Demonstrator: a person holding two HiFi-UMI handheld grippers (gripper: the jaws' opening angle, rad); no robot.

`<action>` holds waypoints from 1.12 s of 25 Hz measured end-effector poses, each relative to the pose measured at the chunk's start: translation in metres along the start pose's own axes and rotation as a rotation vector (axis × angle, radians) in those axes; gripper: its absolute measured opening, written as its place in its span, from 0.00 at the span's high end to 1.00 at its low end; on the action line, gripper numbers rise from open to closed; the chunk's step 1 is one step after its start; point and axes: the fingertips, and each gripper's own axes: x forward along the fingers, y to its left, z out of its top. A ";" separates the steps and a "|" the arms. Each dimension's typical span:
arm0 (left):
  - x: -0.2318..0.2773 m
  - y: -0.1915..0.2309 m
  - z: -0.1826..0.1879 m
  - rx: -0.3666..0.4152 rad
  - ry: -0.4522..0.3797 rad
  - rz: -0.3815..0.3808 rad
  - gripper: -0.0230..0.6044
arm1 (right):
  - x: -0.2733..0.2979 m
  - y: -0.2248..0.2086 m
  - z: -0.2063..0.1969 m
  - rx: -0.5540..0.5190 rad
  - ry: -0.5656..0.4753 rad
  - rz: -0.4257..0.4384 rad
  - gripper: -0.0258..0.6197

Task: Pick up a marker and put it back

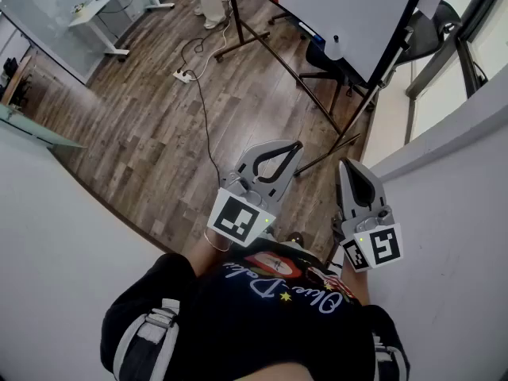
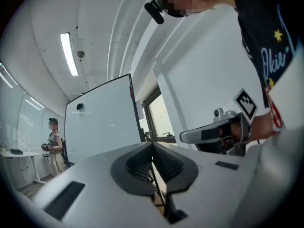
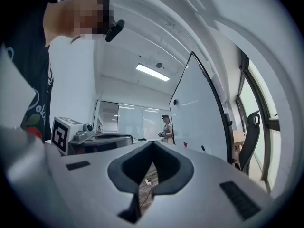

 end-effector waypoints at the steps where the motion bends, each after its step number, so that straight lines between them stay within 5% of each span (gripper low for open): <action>1: 0.001 0.000 0.000 -0.002 -0.002 0.004 0.96 | 0.000 -0.001 0.000 -0.001 0.000 0.002 0.96; 28: 0.010 0.001 -0.004 -0.035 0.006 0.067 0.96 | -0.005 -0.022 0.007 0.014 -0.050 0.015 0.96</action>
